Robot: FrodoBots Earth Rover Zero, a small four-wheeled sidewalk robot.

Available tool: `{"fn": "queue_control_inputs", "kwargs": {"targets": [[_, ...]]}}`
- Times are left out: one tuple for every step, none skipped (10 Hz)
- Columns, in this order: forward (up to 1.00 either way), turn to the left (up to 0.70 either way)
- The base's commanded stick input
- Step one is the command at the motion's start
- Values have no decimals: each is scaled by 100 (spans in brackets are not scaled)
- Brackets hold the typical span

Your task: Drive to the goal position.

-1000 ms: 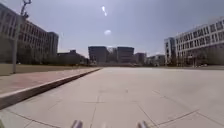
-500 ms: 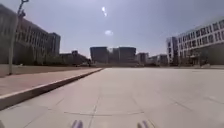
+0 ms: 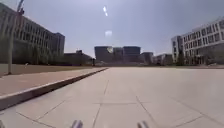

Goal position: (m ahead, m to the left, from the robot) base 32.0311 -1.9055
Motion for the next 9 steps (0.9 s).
{"fn": "queue_control_inputs", "kwargs": {"targets": [[85, 0], [85, 0], [85, 0], [85, 0], [85, 0], [85, 0], [85, 0], [85, 0], [85, 0]]}}
